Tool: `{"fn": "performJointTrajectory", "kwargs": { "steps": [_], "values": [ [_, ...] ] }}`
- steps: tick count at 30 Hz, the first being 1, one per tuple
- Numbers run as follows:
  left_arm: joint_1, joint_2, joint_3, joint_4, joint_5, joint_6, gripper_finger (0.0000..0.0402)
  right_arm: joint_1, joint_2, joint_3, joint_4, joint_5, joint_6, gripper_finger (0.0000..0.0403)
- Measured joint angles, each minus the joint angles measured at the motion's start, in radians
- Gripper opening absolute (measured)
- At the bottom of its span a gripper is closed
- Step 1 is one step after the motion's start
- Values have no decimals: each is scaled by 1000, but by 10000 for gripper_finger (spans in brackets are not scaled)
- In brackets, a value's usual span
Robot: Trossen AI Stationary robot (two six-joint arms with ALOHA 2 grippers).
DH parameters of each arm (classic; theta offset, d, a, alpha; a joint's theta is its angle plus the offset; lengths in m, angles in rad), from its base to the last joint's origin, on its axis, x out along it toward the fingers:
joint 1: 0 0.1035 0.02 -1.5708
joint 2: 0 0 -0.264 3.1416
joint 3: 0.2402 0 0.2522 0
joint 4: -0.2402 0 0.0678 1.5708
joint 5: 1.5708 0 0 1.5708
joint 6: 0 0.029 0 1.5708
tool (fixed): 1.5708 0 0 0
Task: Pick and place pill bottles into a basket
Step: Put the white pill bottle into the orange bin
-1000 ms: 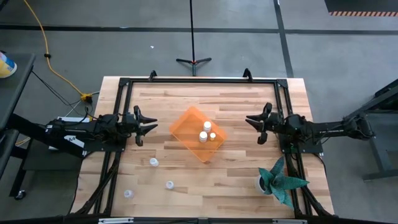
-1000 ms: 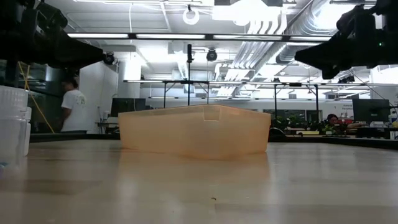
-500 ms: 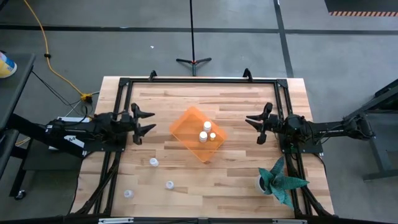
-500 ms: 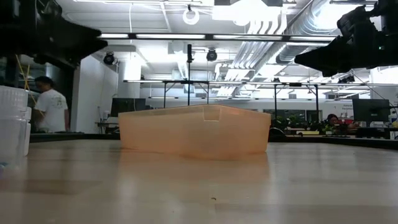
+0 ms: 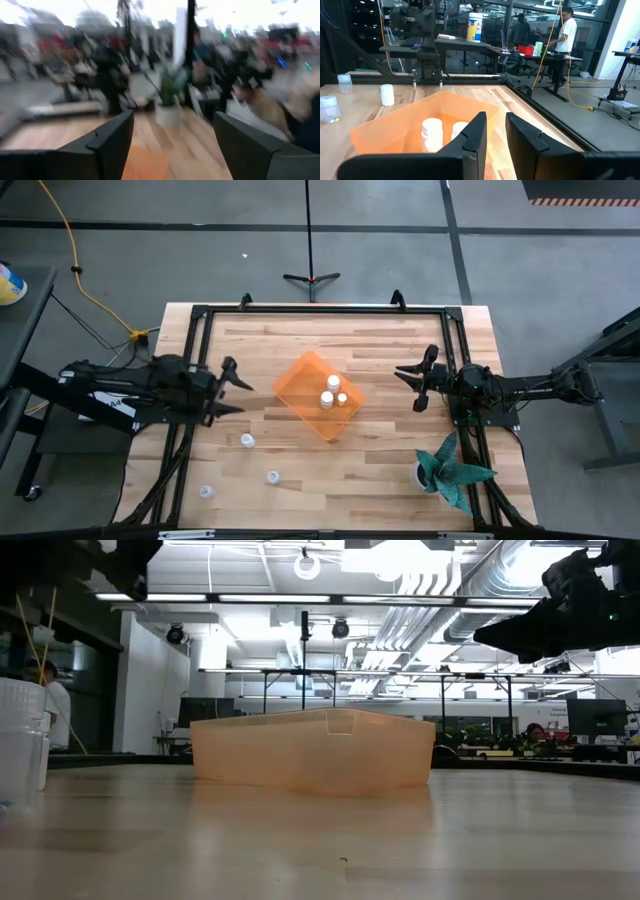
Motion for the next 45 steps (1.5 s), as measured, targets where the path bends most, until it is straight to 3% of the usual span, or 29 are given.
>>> {"fn": "performJointTrajectory", "kwargs": {
  "steps": [7,12,14,18,23,31,45],
  "values": [
    [0,276,144,-193,27,-92,286,0,0,0,0,0,0,62],
    [-24,452,260,-296,191,-189,285,0,0,0,0,9,0,62],
    [-58,512,308,-356,211,-196,283,0,0,0,0,21,0,62],
    [-145,617,407,-541,114,-269,280,0,0,0,0,49,0,62],
    [-242,732,480,-751,-3,-503,280,0,0,0,-2,53,-7,62],
    [-346,837,488,-768,-41,-756,280,0,0,0,-3,46,-24,62],
    [-354,869,488,-841,-185,-946,280,0,-1,0,-37,45,-26,62]
  ]
}}
